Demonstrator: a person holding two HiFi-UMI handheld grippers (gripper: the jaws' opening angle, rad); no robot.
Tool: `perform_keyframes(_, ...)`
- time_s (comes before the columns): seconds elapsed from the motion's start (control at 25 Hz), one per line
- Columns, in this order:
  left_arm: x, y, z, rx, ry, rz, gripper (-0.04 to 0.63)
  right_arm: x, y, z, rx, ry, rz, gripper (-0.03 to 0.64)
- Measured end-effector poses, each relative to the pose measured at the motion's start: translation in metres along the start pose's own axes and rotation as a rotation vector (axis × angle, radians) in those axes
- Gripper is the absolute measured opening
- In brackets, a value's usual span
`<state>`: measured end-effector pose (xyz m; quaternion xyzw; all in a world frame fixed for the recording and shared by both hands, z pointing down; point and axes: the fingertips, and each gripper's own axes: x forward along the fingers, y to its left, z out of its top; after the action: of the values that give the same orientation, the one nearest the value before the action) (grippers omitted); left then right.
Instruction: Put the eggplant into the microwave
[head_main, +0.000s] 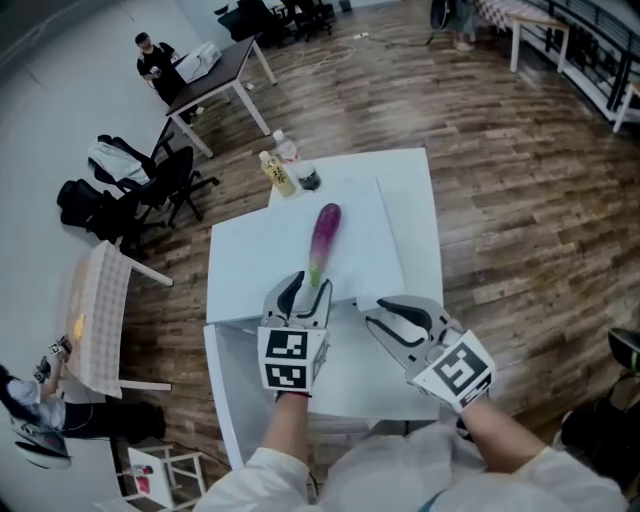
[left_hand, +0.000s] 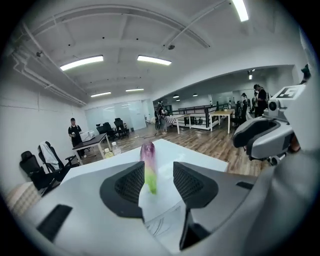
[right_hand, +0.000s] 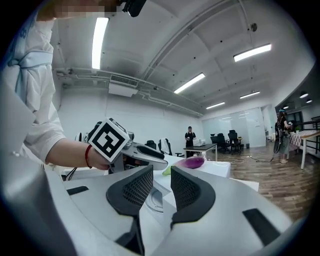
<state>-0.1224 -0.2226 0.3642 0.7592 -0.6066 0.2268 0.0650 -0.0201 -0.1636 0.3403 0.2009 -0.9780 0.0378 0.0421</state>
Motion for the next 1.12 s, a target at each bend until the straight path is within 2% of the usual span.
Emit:
perform_keyframes(0.16,0.014,0.008,-0.008,0.016,0.057,0.021,0.187,0.007,-0.006,-0.003,0.017,-0.006,-0.009,0.110)
perform_keyframes(0.36,0.029,0.015,-0.009,-0.009,0.101,0.032,0.193,0.015,-0.014,-0.005,0.036,-0.008,-0.013,0.110)
perform_keyframes(0.56,0.046,0.016,-0.018,0.019,0.211,0.032,0.193,0.018,-0.015,-0.002,0.046,-0.019,-0.009,0.112)
perform_keyframes(0.72,0.052,0.019,-0.028,0.046,0.263,0.048,0.185,0.018,-0.015,-0.001,0.049,-0.019,-0.012,0.110)
perform_keyframes(0.8,0.053,0.020,-0.030,0.063,0.269,0.060,0.152,0.017,-0.017,-0.002,0.053,-0.018,-0.016,0.112)
perform_keyframes(1.0,0.052,0.022,-0.031,0.085,0.245,0.069,0.138,0.016,-0.018,-0.005,0.060,-0.016,-0.019,0.110)
perform_keyframes(1.12,0.047,0.022,-0.032,0.072,0.221,0.058,0.132,0.017,-0.017,-0.006,0.052,-0.007,-0.013,0.110)
